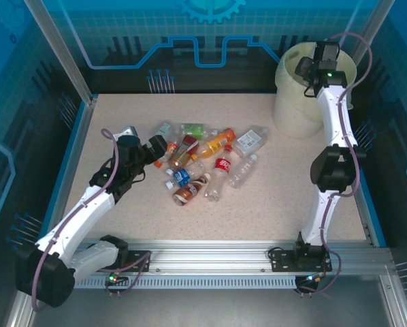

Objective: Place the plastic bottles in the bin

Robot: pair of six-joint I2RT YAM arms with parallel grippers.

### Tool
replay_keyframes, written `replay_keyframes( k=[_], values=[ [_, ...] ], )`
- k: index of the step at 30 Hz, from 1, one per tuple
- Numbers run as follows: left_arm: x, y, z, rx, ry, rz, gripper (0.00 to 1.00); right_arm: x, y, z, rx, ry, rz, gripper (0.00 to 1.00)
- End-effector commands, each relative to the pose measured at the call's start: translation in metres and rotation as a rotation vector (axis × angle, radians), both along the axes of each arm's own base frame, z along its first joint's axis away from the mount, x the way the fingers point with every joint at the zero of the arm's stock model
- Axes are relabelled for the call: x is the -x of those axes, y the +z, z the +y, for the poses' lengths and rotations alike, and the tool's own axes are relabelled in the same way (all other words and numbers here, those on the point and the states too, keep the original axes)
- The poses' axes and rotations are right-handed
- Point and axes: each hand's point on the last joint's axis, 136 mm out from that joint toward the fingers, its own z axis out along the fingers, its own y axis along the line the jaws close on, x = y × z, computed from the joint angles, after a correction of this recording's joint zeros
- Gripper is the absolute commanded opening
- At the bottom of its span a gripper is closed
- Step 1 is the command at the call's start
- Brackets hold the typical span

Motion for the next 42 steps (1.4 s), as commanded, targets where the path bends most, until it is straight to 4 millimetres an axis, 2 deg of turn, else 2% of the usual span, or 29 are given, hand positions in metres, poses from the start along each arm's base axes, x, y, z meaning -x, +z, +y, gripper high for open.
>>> replay_keyframes(
  k=[1,6,12,17,22,29,37,42],
  values=[
    [0.002,-0.01,0.001,0.014,0.004,0.03,0.99,0.018,0.021,-0.007,-0.016,-0.022,-0.038,0.54],
    [0.0,-0.012,-0.001,0.019,-0.002,0.039,0.99,0.021,0.009,-0.048,0.101,-0.148,-0.002,0.58],
    [-0.001,-0.017,-0.001,0.024,0.003,0.058,0.99,0.014,-0.006,-0.069,0.186,-0.22,0.051,0.66],
    [0.0,-0.021,0.002,0.013,0.016,0.08,0.99,0.016,-0.005,-0.076,0.197,-0.27,0.048,0.74],
    [0.0,-0.026,0.003,0.017,0.026,0.099,0.99,0.018,0.009,-0.07,0.194,-0.247,0.019,0.79],
    [0.002,-0.027,0.004,0.025,0.027,0.108,0.99,0.023,0.04,-0.052,0.2,-0.182,-0.029,0.84],
    [0.002,-0.03,0.004,0.039,0.025,0.109,0.99,0.034,0.083,-0.02,0.202,-0.057,-0.083,0.89],
    [0.001,-0.028,0.005,0.056,0.032,0.099,0.99,0.051,0.108,0.018,0.188,0.057,-0.122,0.94]
  ],
)
